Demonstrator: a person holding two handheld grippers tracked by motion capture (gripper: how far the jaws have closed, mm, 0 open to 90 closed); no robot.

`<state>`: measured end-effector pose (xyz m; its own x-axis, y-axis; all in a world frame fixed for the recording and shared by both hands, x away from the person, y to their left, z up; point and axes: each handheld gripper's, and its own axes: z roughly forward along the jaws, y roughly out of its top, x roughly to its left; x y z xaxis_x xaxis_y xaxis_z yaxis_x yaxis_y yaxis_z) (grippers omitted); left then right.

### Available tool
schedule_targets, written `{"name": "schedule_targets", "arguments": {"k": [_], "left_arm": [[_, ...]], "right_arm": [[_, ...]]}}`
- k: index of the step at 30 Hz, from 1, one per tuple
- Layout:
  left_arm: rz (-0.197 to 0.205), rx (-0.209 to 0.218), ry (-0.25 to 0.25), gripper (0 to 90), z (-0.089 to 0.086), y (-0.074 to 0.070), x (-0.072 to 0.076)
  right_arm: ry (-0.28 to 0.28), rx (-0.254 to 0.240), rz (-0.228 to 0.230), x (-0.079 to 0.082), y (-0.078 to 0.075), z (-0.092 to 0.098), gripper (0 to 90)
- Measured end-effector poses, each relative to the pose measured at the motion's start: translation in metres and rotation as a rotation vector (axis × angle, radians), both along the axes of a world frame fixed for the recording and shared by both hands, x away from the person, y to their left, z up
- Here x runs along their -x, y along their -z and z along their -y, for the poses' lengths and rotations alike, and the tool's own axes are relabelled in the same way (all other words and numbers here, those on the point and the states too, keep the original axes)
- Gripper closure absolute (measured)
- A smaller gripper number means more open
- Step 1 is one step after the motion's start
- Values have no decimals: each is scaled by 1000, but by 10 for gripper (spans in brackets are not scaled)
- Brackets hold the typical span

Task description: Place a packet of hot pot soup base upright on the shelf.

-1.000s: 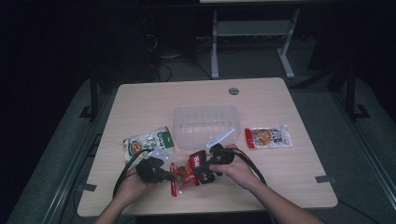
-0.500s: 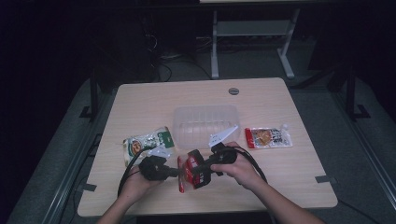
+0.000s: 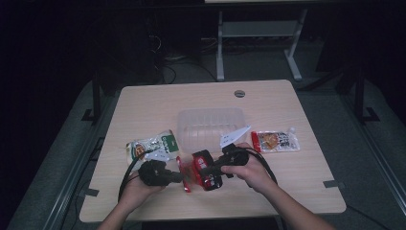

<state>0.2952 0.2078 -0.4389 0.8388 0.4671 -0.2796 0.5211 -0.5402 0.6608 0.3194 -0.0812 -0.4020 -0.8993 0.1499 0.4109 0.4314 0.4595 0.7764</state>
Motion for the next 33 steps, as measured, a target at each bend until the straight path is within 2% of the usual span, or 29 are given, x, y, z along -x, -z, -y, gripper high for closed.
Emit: {"name": "schedule_targets", "arguments": {"k": [3,8,12,19,33], "left_arm": [[-2,-1,-14,704,-4,0,1],[10,-17,-35,539,-7,0,2],[13,-24,-32,450,-5,1,2],[39,-11,-27,370,-5,2,2],[42,-28,-21,336,-4,5,1]], "right_arm": [[14,9,15,-1,-4,6,900],[34,-6,25,-3,-14,18,900],[64,-4,41,-4,-21,28,900],[105,-12,59,-9,-30,42,899],[176,-2,102,-21,-51,62,900]]}}
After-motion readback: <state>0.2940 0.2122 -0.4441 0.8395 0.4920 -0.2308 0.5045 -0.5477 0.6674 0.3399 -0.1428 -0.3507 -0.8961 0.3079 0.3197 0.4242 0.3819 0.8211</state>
